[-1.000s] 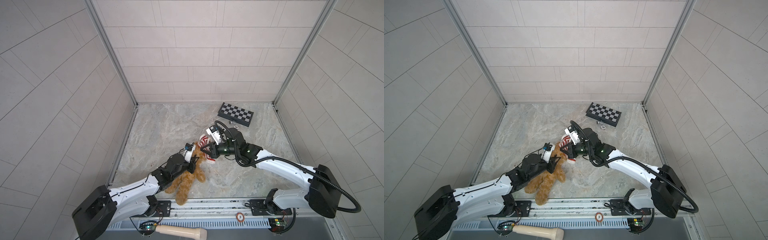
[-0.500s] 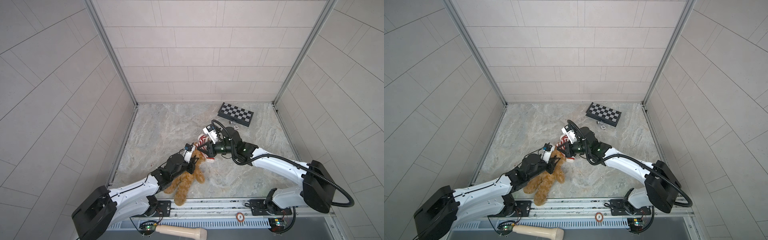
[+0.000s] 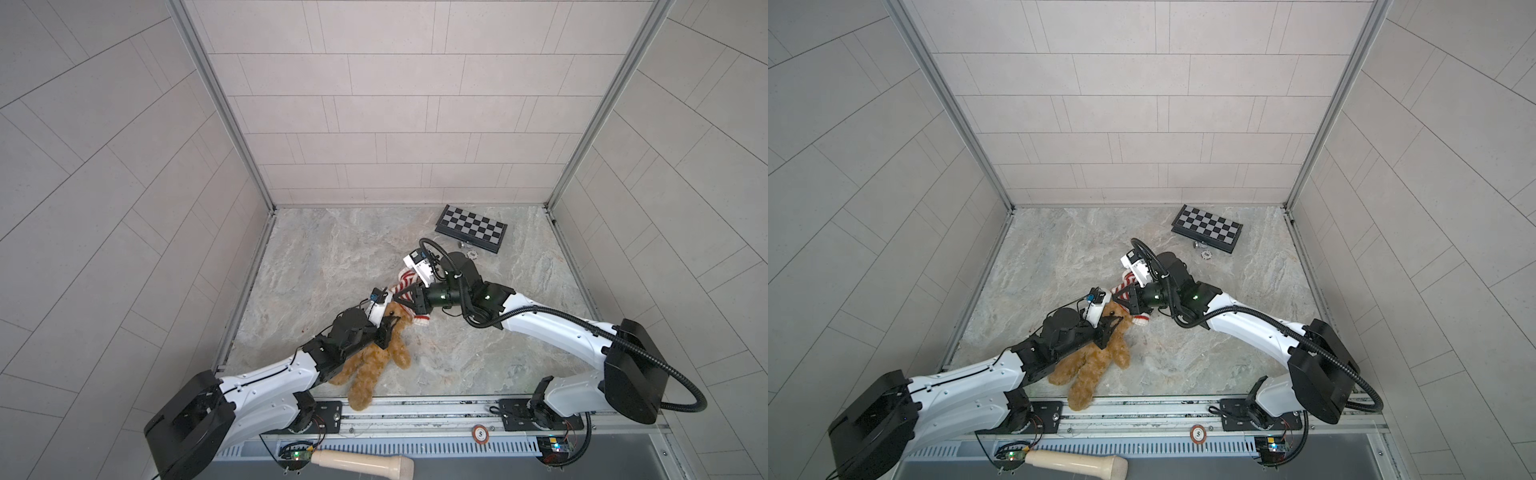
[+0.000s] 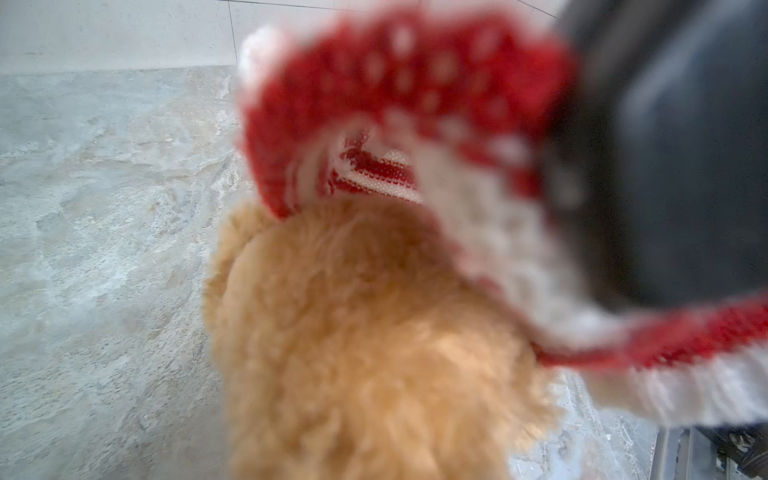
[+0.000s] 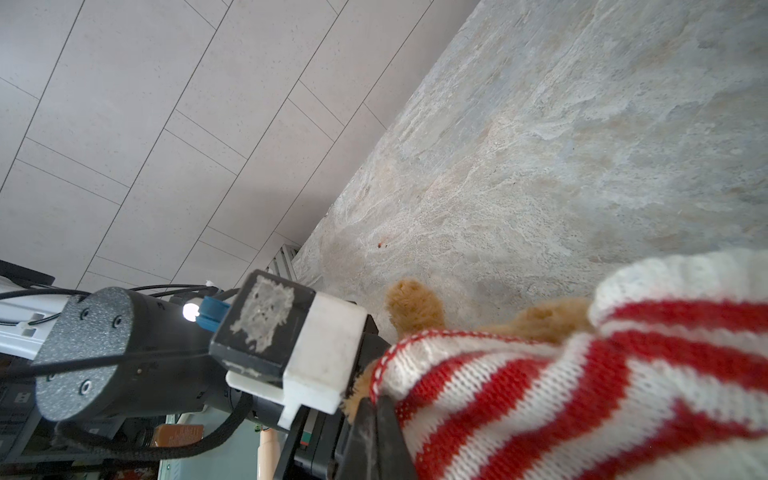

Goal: Dress the teddy bear
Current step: 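Pull the sweater opening over the bear's head with the right gripper, then release the sweater and draw the right gripper back from the bear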

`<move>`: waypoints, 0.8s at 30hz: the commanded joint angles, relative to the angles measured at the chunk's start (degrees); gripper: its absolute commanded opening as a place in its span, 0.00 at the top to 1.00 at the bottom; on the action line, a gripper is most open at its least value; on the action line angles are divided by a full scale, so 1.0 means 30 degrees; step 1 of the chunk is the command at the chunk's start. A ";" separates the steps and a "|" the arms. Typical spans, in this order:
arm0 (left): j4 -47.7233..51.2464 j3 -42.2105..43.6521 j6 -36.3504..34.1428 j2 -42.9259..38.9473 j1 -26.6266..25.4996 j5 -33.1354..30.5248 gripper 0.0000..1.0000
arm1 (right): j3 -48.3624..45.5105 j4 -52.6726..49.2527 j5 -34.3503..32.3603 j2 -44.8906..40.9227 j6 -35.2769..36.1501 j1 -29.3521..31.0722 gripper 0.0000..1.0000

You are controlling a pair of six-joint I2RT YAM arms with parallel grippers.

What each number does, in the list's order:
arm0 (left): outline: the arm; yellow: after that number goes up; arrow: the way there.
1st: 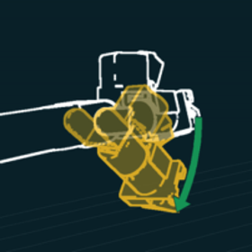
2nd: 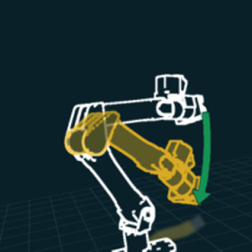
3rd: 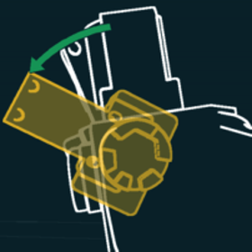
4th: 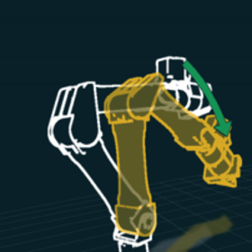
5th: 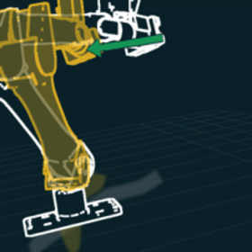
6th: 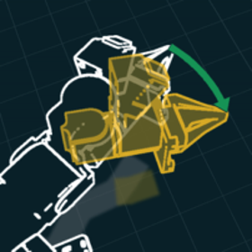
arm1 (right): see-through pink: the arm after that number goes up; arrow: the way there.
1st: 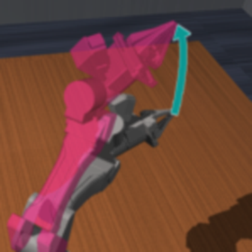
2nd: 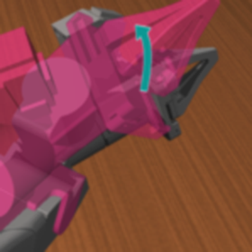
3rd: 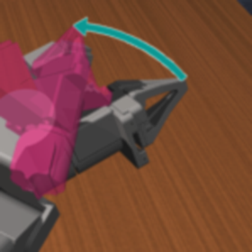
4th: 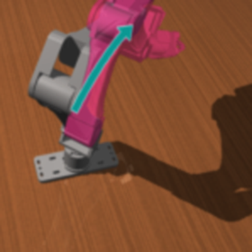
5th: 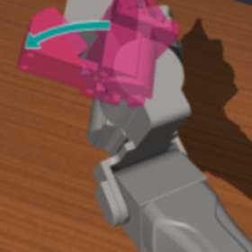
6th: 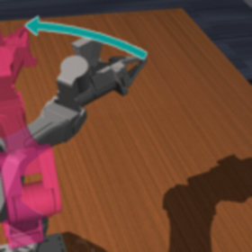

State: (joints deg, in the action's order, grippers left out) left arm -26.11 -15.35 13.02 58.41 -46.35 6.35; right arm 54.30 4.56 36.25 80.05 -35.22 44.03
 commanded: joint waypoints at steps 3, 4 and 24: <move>0.3479 -0.0162 0.0232 -0.1158 0.0065 -0.1397 1.00 | -0.0524 0.0590 -0.0791 0.0445 -0.0802 0.0118 0.98; 0.3951 -0.0171 0.0538 -0.1095 0.0049 -0.1519 1.00 | -0.0706 0.0741 -0.0996 0.0497 -0.0945 0.0096 0.98; 0.3590 -0.2027 0.1393 0.6284 -0.0742 -0.1971 1.00 | -0.3066 0.1405 -0.0698 0.1560 -0.1219 -0.2153 0.68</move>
State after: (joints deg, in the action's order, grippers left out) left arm -17.82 -21.19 18.15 74.91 -48.05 -0.12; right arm 46.15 8.97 33.65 87.59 -39.35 38.92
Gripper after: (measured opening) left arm 0.213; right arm 0.288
